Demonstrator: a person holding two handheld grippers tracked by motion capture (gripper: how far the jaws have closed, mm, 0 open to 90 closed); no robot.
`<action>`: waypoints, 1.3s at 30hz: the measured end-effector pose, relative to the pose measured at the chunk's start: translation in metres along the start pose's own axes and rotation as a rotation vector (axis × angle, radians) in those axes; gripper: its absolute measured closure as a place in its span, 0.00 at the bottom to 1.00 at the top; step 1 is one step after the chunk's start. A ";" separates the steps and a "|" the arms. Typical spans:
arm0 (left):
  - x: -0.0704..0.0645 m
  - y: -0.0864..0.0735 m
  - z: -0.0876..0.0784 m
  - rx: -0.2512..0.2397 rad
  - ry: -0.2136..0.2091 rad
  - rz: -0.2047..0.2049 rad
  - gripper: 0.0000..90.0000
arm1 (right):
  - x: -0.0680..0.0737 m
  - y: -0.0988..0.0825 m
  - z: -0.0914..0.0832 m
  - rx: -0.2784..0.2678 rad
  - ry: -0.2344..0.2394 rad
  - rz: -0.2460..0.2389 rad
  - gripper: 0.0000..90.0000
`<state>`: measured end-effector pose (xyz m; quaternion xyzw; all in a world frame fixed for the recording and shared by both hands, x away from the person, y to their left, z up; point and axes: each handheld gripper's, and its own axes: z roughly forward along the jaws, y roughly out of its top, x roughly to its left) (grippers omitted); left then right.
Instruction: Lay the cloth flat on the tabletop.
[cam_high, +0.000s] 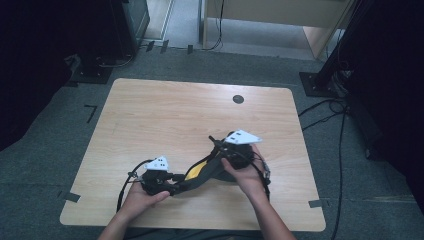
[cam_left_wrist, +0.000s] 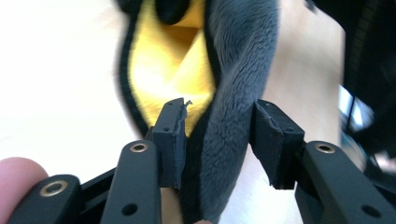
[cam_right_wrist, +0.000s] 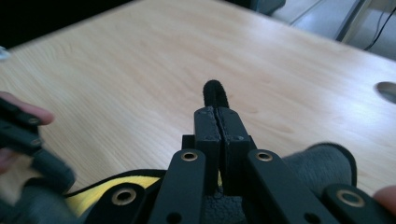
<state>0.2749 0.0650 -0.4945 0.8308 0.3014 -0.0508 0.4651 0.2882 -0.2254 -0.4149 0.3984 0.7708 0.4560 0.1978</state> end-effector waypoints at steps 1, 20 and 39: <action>0.002 0.001 0.000 -0.021 0.016 -0.024 0.60 | -0.005 -0.001 -0.010 -0.020 0.001 0.018 0.99; -0.014 0.020 0.042 -0.020 0.112 -0.066 0.51 | -0.041 0.005 -0.094 -0.148 -0.082 0.066 0.98; -0.021 0.029 0.068 0.128 0.401 0.096 0.98 | -0.117 -0.030 -0.104 -0.185 -0.341 0.272 0.98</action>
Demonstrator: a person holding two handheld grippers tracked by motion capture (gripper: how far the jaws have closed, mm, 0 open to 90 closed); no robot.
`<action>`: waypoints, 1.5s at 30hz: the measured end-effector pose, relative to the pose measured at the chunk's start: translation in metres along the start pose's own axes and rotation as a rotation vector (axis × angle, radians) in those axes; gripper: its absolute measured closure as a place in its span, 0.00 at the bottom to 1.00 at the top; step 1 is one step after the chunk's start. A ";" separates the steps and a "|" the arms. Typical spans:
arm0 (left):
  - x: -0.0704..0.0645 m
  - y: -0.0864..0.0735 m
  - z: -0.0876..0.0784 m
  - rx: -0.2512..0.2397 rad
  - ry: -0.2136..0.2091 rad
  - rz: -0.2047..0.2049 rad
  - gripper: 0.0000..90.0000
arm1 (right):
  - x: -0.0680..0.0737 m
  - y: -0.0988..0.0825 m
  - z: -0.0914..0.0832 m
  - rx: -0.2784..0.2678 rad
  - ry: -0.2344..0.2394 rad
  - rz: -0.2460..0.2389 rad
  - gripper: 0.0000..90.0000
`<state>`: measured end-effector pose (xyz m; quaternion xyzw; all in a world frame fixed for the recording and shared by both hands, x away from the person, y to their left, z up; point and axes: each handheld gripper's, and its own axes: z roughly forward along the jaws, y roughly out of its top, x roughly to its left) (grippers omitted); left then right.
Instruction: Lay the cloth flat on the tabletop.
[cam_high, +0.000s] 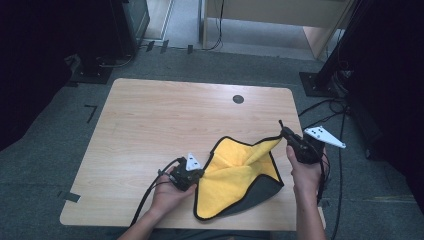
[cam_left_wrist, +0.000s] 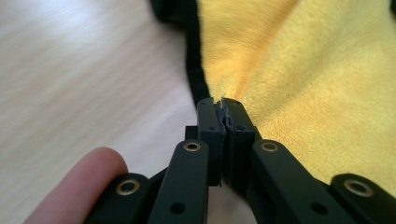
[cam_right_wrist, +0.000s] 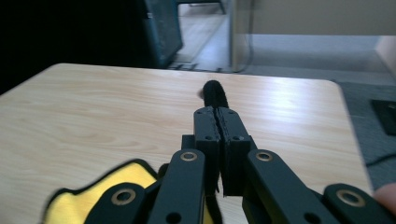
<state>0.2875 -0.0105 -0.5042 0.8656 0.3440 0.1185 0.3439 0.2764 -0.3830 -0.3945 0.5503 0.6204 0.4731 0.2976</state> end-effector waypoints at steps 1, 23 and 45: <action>0.009 0.001 -0.002 -0.004 0.025 -0.018 0.98 | -0.008 -0.004 0.002 0.007 -0.032 0.021 0.98; 0.049 -0.056 -0.056 0.072 0.136 -0.150 0.51 | -0.040 -0.050 0.035 0.154 -0.138 0.097 0.98; 0.148 -0.008 -0.029 0.011 0.435 -0.277 0.83 | -0.021 -0.082 0.006 0.236 -0.012 0.022 0.82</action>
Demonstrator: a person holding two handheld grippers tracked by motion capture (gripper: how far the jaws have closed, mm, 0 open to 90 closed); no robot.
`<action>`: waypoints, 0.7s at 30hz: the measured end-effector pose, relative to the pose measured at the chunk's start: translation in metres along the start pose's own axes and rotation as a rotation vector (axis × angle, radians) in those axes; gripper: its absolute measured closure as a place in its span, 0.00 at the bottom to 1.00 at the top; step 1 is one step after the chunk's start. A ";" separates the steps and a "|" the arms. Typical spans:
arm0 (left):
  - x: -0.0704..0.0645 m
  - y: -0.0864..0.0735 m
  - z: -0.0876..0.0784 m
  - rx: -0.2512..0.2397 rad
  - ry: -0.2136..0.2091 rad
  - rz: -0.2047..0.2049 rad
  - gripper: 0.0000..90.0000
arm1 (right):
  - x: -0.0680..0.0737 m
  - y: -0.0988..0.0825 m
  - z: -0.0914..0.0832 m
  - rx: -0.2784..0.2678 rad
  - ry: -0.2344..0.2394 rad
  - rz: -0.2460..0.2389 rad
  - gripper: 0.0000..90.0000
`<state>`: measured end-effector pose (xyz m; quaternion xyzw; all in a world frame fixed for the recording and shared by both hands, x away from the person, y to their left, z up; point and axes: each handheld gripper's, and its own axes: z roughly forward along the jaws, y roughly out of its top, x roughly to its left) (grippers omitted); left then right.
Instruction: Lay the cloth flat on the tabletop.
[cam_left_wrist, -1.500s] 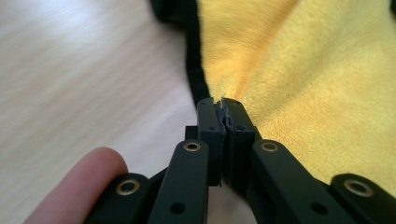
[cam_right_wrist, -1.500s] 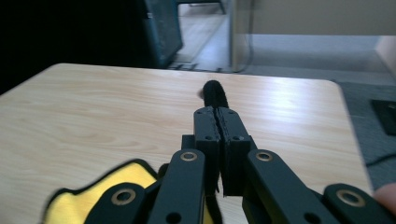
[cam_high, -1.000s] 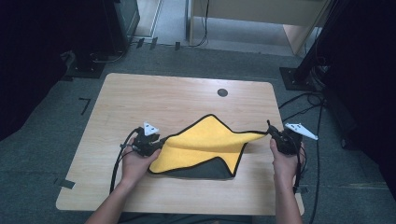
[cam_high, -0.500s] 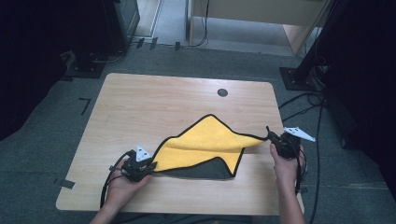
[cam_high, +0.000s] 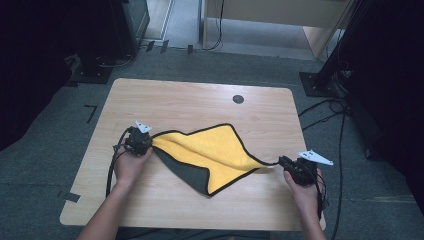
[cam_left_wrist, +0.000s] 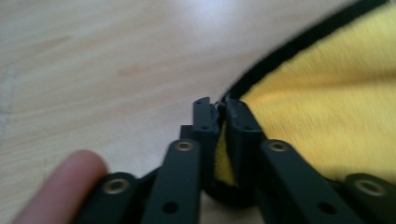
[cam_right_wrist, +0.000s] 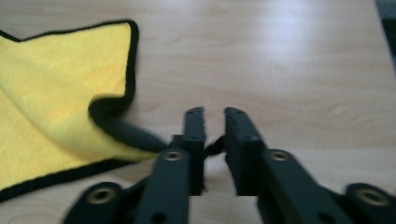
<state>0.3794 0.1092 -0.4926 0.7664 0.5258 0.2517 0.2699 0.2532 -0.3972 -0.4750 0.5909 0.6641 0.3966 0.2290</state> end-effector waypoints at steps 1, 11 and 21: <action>0.001 0.001 -0.005 -0.023 -0.008 -0.021 0.79 | 0.002 0.004 -0.002 -0.027 0.007 0.002 0.81; -0.019 -0.026 -0.022 -0.019 -0.058 -0.040 0.61 | 0.060 0.069 0.071 0.001 0.104 -0.174 0.73; -0.023 -0.026 -0.010 0.008 -0.048 0.038 0.88 | 0.088 0.086 0.175 0.164 0.088 -0.250 0.69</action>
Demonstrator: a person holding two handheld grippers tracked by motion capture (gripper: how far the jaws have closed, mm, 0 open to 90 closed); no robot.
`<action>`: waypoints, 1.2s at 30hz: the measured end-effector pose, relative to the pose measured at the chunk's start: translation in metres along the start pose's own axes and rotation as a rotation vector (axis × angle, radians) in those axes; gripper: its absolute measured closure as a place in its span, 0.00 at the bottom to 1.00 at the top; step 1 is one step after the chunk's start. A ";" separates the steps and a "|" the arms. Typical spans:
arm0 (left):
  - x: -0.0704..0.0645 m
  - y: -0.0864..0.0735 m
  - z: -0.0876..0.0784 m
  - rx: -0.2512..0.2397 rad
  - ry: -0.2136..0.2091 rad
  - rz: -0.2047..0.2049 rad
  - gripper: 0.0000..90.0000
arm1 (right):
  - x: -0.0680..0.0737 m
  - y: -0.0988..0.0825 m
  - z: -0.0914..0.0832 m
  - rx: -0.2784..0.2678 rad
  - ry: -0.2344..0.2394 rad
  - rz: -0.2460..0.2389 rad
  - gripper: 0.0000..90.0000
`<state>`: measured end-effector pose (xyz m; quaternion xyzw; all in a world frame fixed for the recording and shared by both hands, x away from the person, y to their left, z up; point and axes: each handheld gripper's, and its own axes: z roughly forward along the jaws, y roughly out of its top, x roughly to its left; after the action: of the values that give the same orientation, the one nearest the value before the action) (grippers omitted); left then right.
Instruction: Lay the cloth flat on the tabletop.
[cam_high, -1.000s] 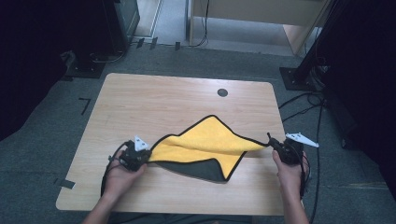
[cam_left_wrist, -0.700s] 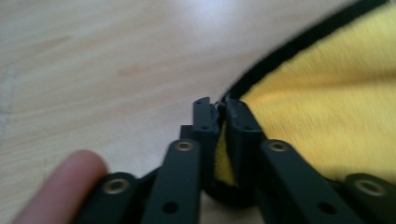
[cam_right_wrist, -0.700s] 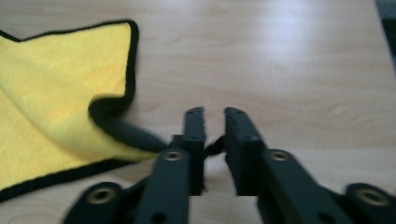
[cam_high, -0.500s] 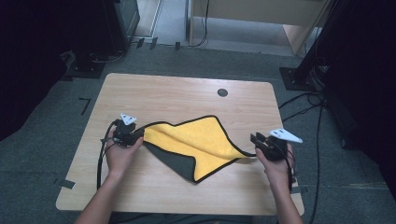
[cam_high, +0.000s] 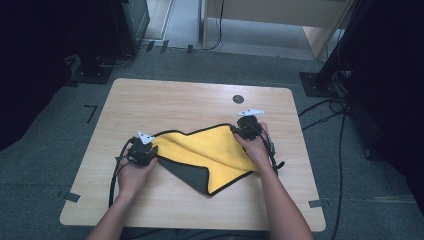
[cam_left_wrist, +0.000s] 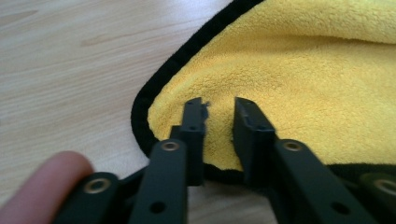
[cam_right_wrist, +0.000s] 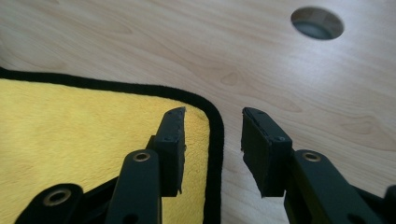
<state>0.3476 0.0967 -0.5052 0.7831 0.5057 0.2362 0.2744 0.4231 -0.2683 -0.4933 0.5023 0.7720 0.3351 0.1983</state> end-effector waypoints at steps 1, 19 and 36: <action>0.002 0.002 0.002 0.000 -0.004 -0.002 0.93 | 0.000 -0.001 0.008 0.032 -0.023 -0.014 0.71; 0.032 0.027 0.027 0.008 0.018 -0.012 0.91 | 0.000 0.002 0.023 0.041 -0.017 -0.079 0.97; 0.014 0.079 0.051 -0.105 -0.008 -0.067 0.70 | -0.085 0.000 0.023 0.028 -0.299 0.117 0.98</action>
<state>0.4380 0.0735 -0.4884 0.7510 0.5174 0.2502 0.3249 0.4728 -0.3381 -0.5119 0.5932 0.7080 0.2571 0.2842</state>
